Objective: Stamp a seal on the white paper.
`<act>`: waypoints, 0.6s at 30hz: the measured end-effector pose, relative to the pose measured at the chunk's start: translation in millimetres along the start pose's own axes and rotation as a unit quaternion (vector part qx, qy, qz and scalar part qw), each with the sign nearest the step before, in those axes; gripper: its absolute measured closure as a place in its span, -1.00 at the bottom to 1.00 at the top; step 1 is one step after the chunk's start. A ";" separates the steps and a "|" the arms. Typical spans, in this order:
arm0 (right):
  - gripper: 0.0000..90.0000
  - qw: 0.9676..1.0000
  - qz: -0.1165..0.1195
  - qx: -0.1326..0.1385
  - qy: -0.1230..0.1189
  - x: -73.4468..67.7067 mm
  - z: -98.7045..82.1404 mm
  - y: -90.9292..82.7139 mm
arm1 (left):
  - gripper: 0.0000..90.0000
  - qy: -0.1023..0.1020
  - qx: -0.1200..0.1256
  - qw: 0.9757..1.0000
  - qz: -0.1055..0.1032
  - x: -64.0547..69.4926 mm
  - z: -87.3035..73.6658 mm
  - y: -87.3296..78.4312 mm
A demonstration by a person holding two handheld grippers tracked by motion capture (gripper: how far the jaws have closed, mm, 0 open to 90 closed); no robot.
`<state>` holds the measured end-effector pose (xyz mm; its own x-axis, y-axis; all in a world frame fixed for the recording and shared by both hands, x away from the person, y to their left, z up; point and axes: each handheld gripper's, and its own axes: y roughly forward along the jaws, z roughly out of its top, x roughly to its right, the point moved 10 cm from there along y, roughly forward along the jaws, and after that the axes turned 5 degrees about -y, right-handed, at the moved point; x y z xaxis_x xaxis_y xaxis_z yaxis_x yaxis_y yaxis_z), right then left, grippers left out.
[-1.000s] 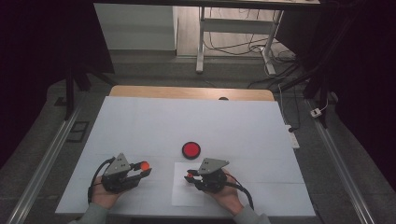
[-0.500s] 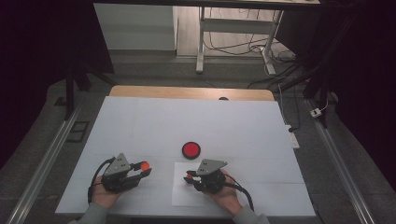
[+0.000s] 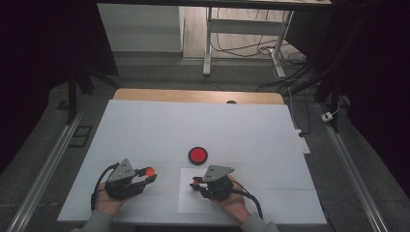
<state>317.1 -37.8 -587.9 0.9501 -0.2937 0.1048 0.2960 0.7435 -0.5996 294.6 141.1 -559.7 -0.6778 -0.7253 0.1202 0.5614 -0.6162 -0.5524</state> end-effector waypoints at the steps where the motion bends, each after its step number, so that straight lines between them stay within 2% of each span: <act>1: 0.63 1.000 0.000 -0.002 -0.001 -0.3 -0.5 0.5 | 0.44 0.000 0.000 1.000 0.000 0.0 0.0 0.0; 5: 0.63 1.000 -0.002 -0.012 -0.007 -1.4 -3.5 2.4 | 0.44 0.000 0.000 1.000 0.000 0.0 0.0 -0.1; 18: 0.64 1.000 -0.003 -0.015 -0.008 -1.8 -5.0 2.7 | 0.44 -0.001 0.000 1.000 0.001 -0.2 -0.2 -0.4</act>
<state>315.7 -38.2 -593.6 0.9497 -0.2887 0.1210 0.2992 0.7237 -0.6219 294.4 141.6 -559.6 -0.6765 -0.7265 0.1207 0.5626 -0.6156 -0.5518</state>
